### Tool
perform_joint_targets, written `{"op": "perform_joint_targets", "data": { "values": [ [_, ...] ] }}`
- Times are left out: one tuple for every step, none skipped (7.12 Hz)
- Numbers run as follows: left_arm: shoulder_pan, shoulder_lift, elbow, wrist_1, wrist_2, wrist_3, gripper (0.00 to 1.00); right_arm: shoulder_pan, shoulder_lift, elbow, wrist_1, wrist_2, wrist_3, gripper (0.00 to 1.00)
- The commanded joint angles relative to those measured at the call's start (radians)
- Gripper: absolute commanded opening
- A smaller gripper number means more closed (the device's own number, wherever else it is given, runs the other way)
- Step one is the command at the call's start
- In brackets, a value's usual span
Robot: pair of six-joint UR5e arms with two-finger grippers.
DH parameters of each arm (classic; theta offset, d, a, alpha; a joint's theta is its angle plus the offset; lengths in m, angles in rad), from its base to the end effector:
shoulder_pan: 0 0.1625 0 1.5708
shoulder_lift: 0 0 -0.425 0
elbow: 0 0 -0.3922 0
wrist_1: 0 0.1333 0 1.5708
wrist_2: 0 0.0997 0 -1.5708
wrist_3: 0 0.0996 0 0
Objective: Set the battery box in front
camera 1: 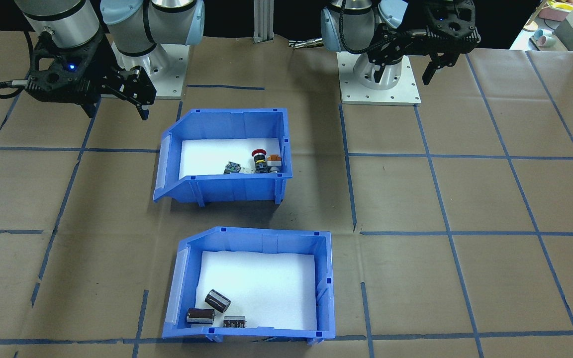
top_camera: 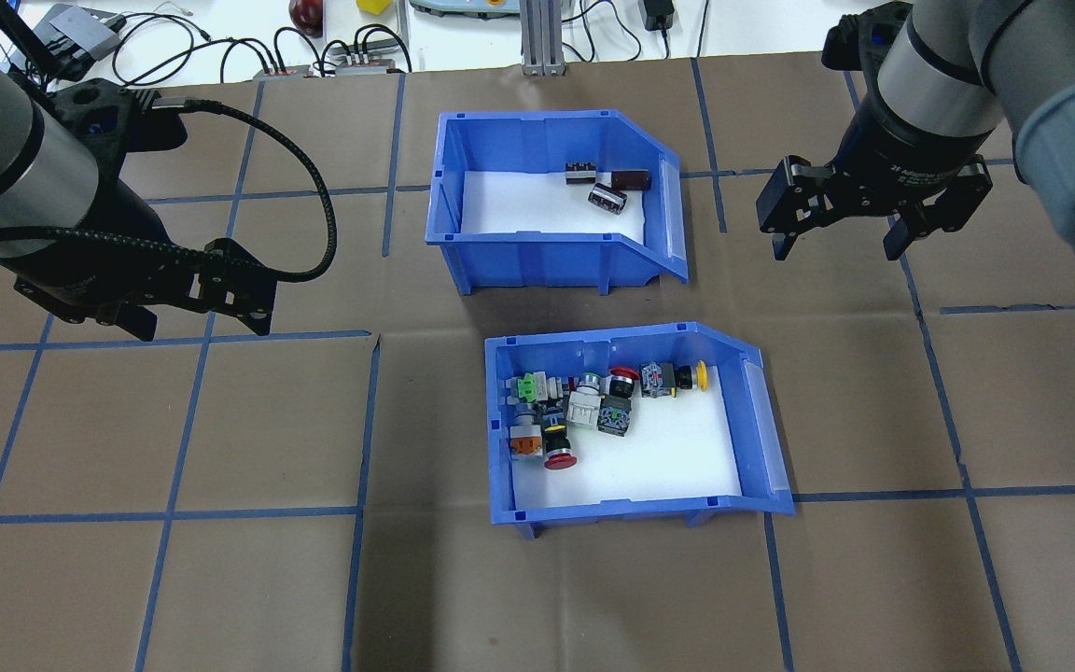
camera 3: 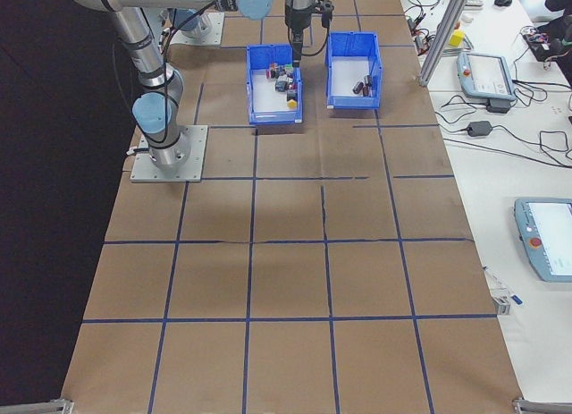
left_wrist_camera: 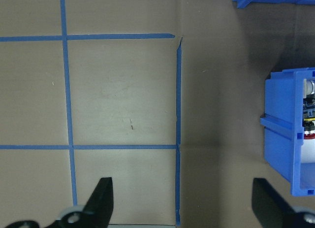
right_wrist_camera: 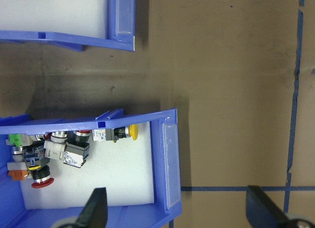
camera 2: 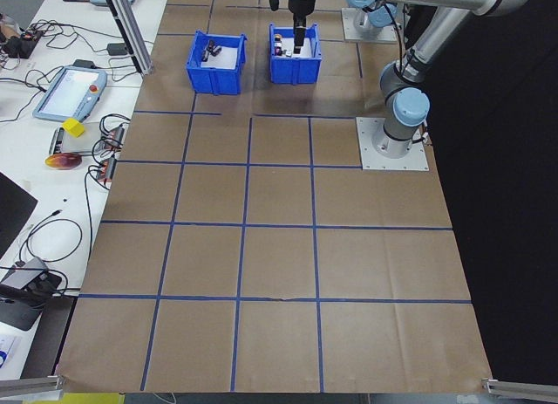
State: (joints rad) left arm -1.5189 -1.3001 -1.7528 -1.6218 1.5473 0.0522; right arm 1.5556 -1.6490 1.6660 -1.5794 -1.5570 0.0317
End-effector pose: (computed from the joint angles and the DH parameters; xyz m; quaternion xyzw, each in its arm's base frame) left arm -0.1157 -0.3869 0.5110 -0.0004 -0.9998 0.0194 0.0107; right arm 0.1277 -0.4598 0.4791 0.0235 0.9997 0.0043 0.0069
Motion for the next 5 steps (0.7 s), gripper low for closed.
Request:
{"op": "perform_joint_targets", "data": {
  "values": [
    [-0.003,-0.001,-0.001,-0.001,-0.009,0.0,0.99,0.0,0.0,0.001,0.004,-0.003,0.004,1.0],
    [-0.004,0.005,0.001,-0.001,-0.009,0.001,0.99,0.0,0.002,0.008,0.006,-0.005,0.004,1.0],
    [-0.006,0.01,-0.001,-0.001,-0.009,0.003,0.99,0.0,0.002,0.008,0.006,-0.003,0.002,1.0],
    [-0.006,0.007,-0.002,-0.001,-0.009,0.001,0.99,0.0,0.0,0.008,0.006,-0.005,0.002,1.0],
    [-0.006,0.002,-0.002,-0.001,-0.01,0.0,0.99,0.0,0.0,0.011,0.006,-0.005,0.002,1.0]
  ]
}}
